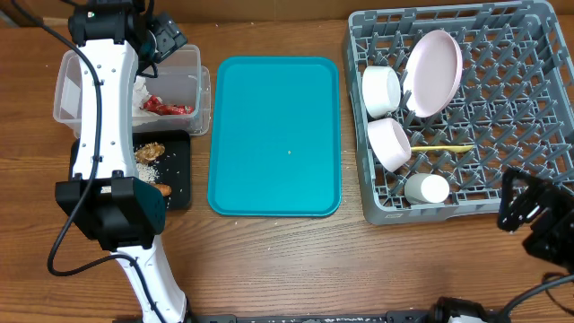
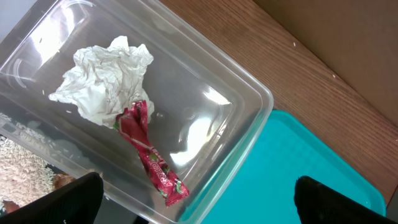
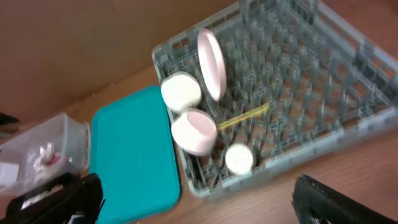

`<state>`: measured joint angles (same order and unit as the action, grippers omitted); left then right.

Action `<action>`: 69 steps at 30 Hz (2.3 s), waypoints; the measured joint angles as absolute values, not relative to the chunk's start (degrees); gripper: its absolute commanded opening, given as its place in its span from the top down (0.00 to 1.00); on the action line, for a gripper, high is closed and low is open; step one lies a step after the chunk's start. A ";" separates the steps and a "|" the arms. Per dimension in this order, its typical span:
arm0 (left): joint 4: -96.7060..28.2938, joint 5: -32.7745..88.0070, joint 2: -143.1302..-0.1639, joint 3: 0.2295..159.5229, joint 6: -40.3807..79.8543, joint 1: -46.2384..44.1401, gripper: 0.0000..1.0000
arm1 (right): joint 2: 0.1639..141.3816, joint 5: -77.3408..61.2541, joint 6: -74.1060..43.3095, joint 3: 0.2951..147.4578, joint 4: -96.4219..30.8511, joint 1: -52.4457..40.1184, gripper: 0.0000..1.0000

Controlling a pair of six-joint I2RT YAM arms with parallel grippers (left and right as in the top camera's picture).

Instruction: Sort waste into correct bins and load items into the dishwasher

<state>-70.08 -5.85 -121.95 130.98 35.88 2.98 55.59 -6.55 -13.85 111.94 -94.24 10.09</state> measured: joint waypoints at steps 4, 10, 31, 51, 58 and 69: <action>-70.06 -5.82 -121.95 130.98 35.90 2.98 0.00 | 51.79 -6.61 -9.98 104.25 -78.41 10.09 0.00; -70.06 -5.87 -121.95 130.98 35.90 2.98 0.00 | 33.41 -7.20 -6.76 73.17 -51.62 10.09 0.00; -70.11 -5.87 -121.95 131.00 35.90 2.98 0.00 | 0.89 -11.75 -6.02 12.27 -13.69 6.70 0.00; -70.11 -5.85 -121.95 131.00 35.90 2.98 0.00 | 0.80 -11.73 -6.02 1.06 -3.88 5.89 0.00; -70.11 -5.85 -121.95 131.00 35.90 2.98 0.00 | 0.80 -11.73 -6.00 1.06 -3.92 5.89 0.00; -70.11 -5.85 -121.95 131.00 35.90 2.98 0.00 | 0.80 -9.41 -5.98 1.06 -4.10 5.89 0.00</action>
<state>-70.11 -5.85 -121.95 131.00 35.90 2.98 0.80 -9.41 -5.98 1.06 -4.10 5.89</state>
